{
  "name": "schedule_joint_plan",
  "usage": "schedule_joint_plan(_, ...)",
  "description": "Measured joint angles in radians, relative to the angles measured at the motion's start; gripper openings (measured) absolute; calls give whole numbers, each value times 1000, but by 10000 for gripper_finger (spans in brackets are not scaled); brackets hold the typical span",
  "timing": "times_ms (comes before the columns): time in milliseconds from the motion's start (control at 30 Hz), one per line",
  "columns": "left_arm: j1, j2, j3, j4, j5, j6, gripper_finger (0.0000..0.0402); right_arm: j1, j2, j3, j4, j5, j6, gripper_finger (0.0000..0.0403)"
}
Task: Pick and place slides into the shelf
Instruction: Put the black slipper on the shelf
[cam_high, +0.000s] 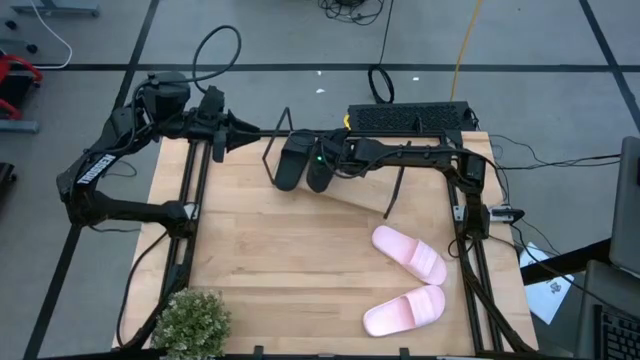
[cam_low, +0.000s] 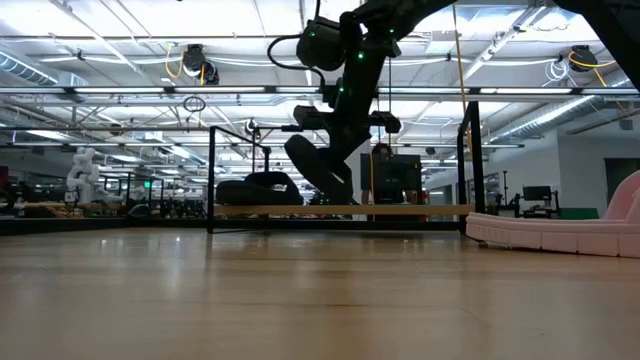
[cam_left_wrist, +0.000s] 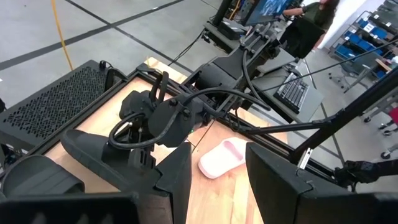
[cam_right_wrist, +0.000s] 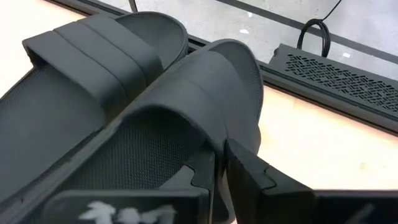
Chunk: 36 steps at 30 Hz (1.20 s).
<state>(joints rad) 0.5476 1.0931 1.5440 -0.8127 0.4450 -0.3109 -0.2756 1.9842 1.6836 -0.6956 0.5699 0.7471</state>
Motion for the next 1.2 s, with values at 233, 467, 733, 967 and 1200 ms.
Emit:
schedule_joint_plan(233, 1, 0, 0, 1, 0, 2, 147, 2, -1, -53, 58, -34, -1, 24)
schedule_joint_plan(467, 1, 0, 0, 1, 0, 11, 147, 1, -3, -85, 95, -68, 1, 25)
schedule_joint_plan(733, 1, 0, 0, 1, 0, 19, 147, -2, -1, -86, 102, -73, -8, 25)
schedule_joint_plan(967, 1, 0, 0, 1, 0, 24, 147, -2, 0, -87, 120, -84, -21, 37)
schedule_joint_plan(1200, 1, 0, 0, 1, 0, 39, 147, -3, 1, -88, 152, -105, -37, 78)
